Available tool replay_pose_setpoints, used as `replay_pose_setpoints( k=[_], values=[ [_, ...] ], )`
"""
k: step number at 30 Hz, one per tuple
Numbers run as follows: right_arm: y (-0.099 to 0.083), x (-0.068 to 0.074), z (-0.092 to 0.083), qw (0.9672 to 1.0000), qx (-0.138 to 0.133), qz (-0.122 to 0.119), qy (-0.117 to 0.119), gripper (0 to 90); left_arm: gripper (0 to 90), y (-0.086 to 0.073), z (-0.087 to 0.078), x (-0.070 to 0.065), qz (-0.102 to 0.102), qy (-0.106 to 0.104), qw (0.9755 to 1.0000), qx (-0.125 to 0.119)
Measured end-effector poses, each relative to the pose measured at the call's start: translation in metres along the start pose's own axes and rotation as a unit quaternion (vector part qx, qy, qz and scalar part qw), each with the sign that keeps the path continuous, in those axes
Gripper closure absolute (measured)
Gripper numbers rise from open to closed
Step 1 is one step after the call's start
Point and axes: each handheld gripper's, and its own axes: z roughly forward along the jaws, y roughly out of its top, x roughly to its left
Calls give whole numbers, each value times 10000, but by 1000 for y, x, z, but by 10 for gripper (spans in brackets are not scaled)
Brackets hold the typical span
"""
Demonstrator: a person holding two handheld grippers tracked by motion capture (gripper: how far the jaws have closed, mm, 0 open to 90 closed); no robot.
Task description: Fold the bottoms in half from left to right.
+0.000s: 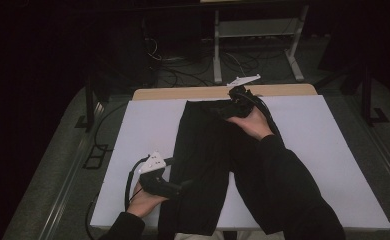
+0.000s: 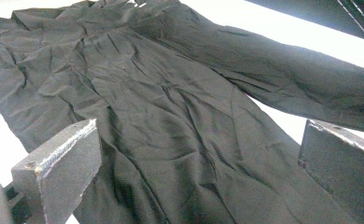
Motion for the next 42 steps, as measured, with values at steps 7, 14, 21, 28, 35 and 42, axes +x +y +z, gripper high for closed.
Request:
replay_pose_setpoints(
  k=[7, 14, 21, 28, 35, 42],
  values=[
    [6, 5, 17, 9999, -89, -8, -85, 0, 0, 0, 0, 0, 4, -22, 10000, -3],
    [13, 8, 33, 9999, -83, 75, -99, 0, 0, 0, -1, 0, -5, -28, 10000, -19],
    [20, 13, 52, 9998, -53, 109, -146, 0, 0, 0, -1, -1, -18, -49, 10000, -48],
    [22, 14, 66, 9995, -64, 243, -193, 0, 0, 0, -2, 0, -23, -50, 10000, -76],
    [25, 16, 82, 9993, -74, 318, -195, 0, 0, 0, -3, 0, -33, -59, 9999, -91],
    [26, 20, 98, 9989, -52, 423, -212, 0, 0, 0, -3, 0, -61, -75, 9999, -110]
  ],
)
